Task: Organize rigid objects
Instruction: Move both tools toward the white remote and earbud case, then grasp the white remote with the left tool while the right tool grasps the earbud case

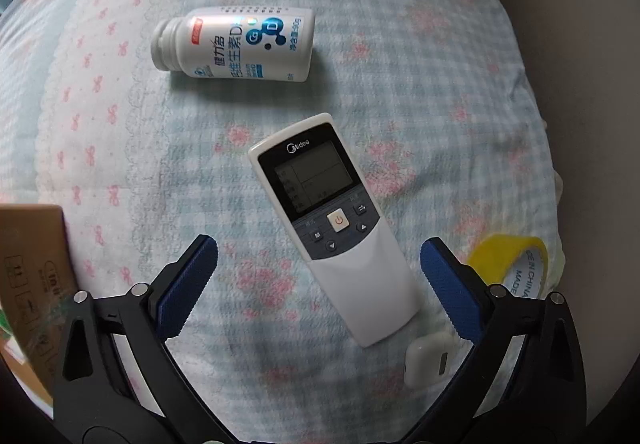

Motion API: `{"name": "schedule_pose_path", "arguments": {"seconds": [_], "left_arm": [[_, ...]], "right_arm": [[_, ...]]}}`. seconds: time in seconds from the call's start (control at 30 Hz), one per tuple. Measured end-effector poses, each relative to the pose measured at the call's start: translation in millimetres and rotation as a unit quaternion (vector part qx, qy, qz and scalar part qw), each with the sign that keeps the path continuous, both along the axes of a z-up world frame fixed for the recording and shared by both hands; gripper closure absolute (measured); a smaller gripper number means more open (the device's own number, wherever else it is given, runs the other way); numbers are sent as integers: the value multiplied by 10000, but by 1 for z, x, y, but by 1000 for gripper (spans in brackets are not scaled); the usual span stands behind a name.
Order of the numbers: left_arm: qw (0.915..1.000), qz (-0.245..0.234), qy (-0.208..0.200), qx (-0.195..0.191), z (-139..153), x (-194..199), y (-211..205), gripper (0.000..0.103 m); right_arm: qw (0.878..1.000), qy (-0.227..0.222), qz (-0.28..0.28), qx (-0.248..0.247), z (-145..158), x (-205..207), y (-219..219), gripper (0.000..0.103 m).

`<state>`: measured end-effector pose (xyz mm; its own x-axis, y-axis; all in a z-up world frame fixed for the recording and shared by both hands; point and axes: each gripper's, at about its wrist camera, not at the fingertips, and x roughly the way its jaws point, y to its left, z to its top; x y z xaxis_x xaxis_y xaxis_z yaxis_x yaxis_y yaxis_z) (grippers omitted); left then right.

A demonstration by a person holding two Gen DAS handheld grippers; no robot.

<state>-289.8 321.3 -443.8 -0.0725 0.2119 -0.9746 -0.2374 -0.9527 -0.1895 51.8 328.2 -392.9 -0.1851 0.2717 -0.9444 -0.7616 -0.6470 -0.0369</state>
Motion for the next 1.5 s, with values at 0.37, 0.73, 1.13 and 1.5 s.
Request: {"name": "schedule_pose_path", "arguments": {"seconds": [0.37,0.73,1.13,1.5], "left_arm": [[9984,433,-321,-179,-41,-10,14,2],[9987,477,-34,-198,-36,2,17,27],[9994,332,-64,-20,-29,8,15,38],[9994,276,-32,204,-15,21,10,43]], "right_arm": [[9980,-346,164,-510,-45,-13,1,15],[9966,-447,300,-619,-70,-25,-5,32],[9960,-694,374,-418,-70,-27,-14,62],[9983,-291,159,-481,-57,-9,-20,62]]}}
